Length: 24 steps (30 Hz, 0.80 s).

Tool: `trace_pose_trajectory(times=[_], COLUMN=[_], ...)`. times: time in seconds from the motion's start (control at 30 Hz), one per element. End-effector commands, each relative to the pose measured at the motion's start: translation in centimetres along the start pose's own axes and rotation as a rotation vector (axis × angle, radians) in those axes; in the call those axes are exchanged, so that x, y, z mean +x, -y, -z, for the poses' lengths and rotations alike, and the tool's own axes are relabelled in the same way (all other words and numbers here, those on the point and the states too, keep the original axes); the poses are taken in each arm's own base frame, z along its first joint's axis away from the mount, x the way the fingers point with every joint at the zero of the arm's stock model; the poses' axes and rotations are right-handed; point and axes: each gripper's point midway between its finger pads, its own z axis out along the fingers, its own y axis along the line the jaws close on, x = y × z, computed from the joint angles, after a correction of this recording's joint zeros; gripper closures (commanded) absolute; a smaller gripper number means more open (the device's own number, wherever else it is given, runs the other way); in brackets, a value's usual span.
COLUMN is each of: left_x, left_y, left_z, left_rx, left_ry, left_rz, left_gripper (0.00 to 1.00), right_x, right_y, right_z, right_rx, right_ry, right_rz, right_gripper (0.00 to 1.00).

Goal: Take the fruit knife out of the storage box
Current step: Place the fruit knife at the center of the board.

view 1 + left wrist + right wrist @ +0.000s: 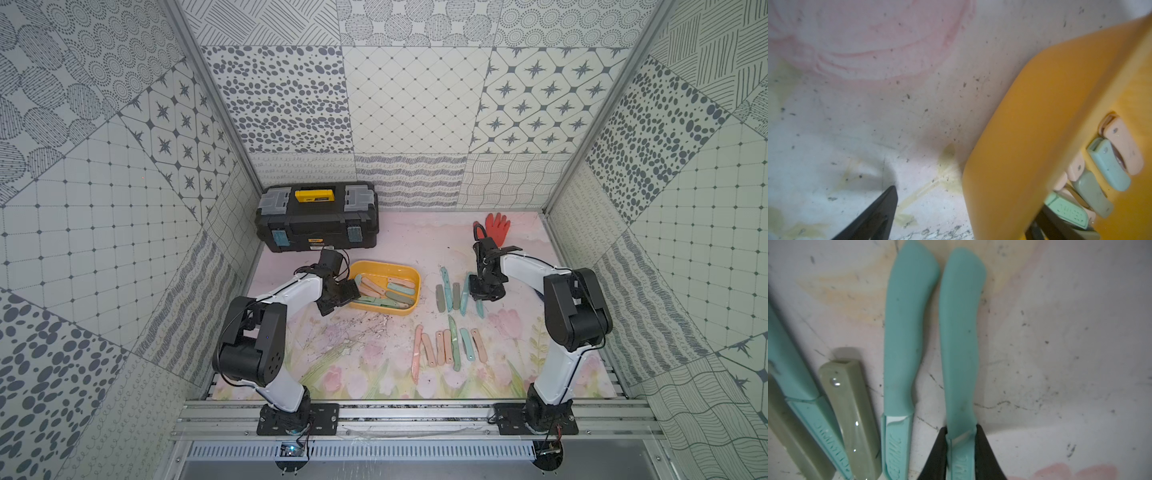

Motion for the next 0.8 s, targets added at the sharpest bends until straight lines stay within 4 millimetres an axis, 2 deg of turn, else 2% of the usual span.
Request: trace_pose_trajectory(times=[0.0,0.17,0.5,0.67,0.77], left_x=[-0.1,-0.1,-0.1,-0.1,-0.3], left_y=[-0.1,-0.1,-0.2,-0.1,-0.1], left_z=[0.1,0.1,0.0,0.0,0.2], left_rx=[-0.005,-0.007,-0.006,-0.003,-0.005], left_ry=[0.000,-0.002,-0.004,-0.004,0.002], left_rz=[-0.019,-0.020,-0.016,-0.017,-0.017], left_gripper=[0.11,0.11,0.11,0.11,0.11], right_x=[-0.5,-0.6,-0.1,-0.1,-0.3], right_y=[-0.9,-1.1,0.0,-0.2,-0.3], right_z=[-1.6,-1.8,-1.6,-1.3,-1.0], right_rx=[0.005,0.009,0.064,0.056,0.049], right_ry=[-0.003,-0.009,-0.016,-0.011,-0.005], right_rz=[0.036,0.044,0.046,0.051,0.051], right_gripper=[0.83,0.83,0.81,0.68,0.67])
